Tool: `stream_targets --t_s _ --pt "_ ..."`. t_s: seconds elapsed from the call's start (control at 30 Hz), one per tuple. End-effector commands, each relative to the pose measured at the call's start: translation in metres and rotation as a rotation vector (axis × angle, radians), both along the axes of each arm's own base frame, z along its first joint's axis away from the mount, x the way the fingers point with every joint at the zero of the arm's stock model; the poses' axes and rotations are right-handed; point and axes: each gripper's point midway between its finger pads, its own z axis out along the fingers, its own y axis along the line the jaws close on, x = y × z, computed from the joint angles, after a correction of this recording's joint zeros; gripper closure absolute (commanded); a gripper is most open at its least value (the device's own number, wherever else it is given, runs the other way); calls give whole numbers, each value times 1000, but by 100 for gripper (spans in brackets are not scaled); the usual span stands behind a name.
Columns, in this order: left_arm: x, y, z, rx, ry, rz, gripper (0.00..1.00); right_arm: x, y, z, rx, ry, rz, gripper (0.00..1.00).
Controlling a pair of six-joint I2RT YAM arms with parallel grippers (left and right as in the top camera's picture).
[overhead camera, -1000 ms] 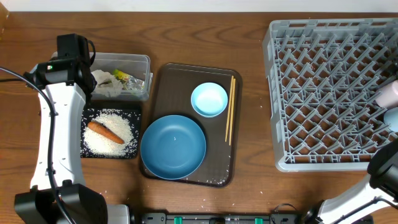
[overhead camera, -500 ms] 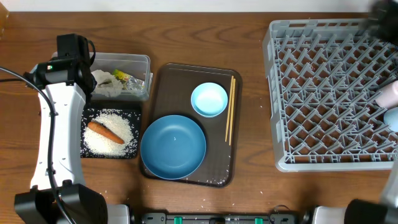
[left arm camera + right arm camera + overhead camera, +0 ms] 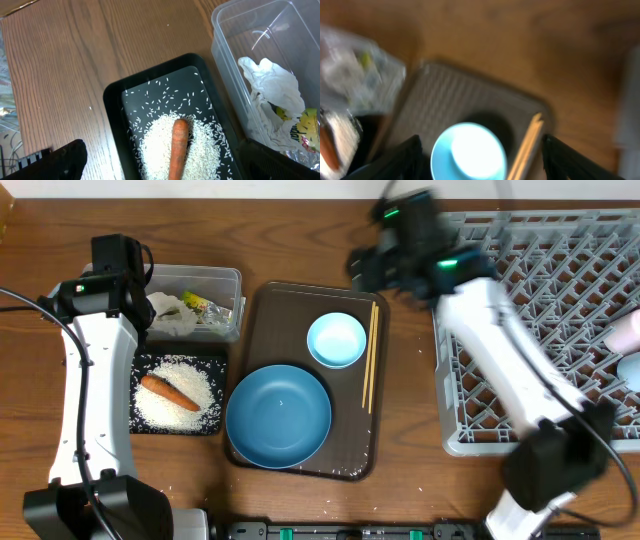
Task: Sort waste into correct bins and load items into the dishwasher rack
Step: 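Move the right gripper back over the brown tray, then grasp the light-blue cup on the brown tray with the right gripper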
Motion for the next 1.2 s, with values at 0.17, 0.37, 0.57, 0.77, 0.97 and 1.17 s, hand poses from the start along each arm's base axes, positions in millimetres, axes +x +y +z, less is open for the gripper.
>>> stream_targets --t_s 0.17,0.37,0.57,0.77,0.97,1.17 --pt "-1 3 1 19 3 13 2 -30 54 -80 -105 132 71 37" --pt "-1 3 1 19 3 13 2 -52 79 -111 -153 179 94 34" --pt "-1 3 1 20 3 13 2 -63 91 -137 -177 216 18 37" --pt "-1 3 1 20 3 13 1 -63 84 -150 -241 201 -66 39" --pt "-1 3 1 19 3 13 2 -62 84 -156 -244 208 -78 51" --pt "-1 3 1 20 3 13 1 -60 86 -156 -237 198 -79 76"
